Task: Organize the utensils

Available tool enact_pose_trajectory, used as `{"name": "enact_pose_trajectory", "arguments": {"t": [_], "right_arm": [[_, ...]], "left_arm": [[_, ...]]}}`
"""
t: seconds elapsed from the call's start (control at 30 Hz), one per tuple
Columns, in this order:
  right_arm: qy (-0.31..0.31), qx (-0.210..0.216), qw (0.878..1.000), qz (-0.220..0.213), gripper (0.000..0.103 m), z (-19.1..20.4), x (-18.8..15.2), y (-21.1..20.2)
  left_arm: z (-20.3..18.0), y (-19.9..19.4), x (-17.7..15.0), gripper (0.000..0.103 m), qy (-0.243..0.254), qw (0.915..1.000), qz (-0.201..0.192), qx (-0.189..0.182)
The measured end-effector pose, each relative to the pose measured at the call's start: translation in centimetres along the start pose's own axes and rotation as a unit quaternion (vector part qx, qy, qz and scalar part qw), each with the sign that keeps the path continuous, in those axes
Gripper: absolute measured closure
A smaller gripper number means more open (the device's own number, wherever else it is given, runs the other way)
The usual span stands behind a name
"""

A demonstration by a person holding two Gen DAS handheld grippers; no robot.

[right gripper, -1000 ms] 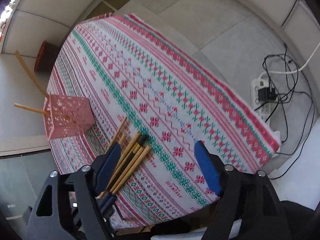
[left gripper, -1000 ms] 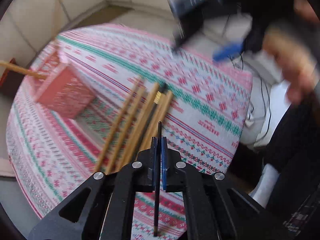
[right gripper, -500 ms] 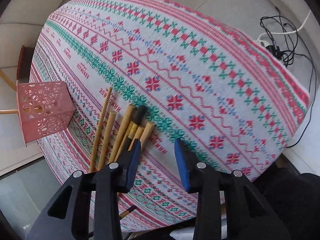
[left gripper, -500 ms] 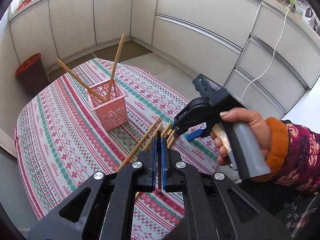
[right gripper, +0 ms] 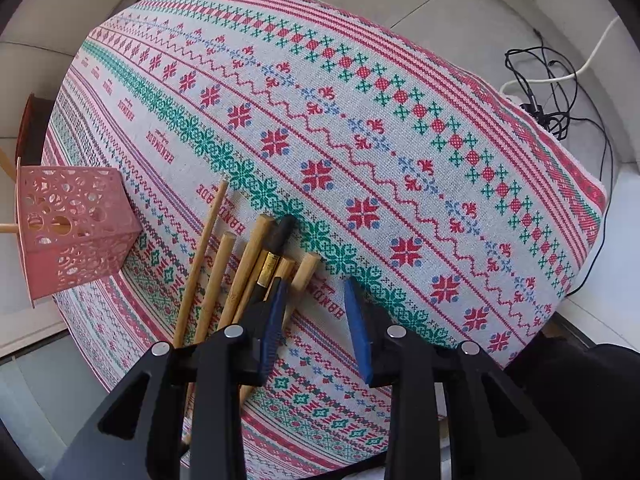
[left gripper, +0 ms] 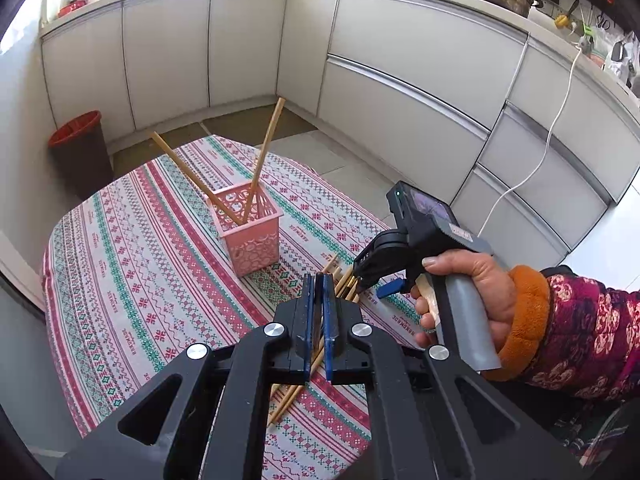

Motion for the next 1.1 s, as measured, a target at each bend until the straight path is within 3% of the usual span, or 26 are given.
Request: {"name": "enact_pose_trajectory", "arguments": {"t": [0.03,0.07,0.3,0.63,0.73,0.93,1.03,1.07,1.1], "right_arm": [[-0.003,-0.001,1.000,-0.008,0.086,0.2,0.2,-0.1],[-0.005,0.011,1.000,-0.009,0.091,0.1,0.4,-0.2],[0.010,0.057,0.998,-0.009,0.094,0.7,1.4,-0.3],[-0.055,0.101,0.985,-0.126,0.094,-0.6,1.4,-8.3],[-0.079,0.115,0.974,-0.179,0.095,-1.3,0.6,-12.4],[-0.117,0.124,0.940,-0.297,0.095,-2.3,-0.7,-20.1],[-0.135,0.135,0.925,-0.329,0.095,-2.2,-0.7,-23.4],[-0.139,0.138,0.921,-0.337,0.095,-1.9,-0.9,-24.2],[-0.143,0.141,0.917,-0.343,0.095,-1.7,-0.9,-24.9]], "left_arm": [[0.1,-0.2,0.1,0.100,-0.002,1.0000,-0.003,0.002],[0.3,-0.4,0.2,0.100,-0.005,1.0000,-0.007,0.005],[1.7,-2.0,0.6,0.100,-0.027,0.9990,-0.027,0.023],[2.4,-3.6,2.5,0.100,-0.054,0.9958,-0.064,0.037],[2.3,-4.2,3.4,0.100,-0.057,0.9945,-0.077,0.040],[2.8,-4.9,4.4,0.099,-0.068,0.9920,-0.092,0.053],[6.1,-4.2,3.2,0.093,-0.144,0.9850,-0.070,0.065],[8.2,-3.5,1.9,0.085,-0.188,0.9782,-0.053,0.070],[10.8,-2.7,-0.2,0.063,-0.243,0.9663,-0.031,0.080]]}}
Point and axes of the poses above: each gripper's, at about its wrist camera, not at the fingertips, and y roughly the way its jaws point, z to its left, x to its top, the point moved 10 cm from there along y, roughly the way its jaws point, and after that the axes turned 7 degrees about -x, right-handed, at the moved point
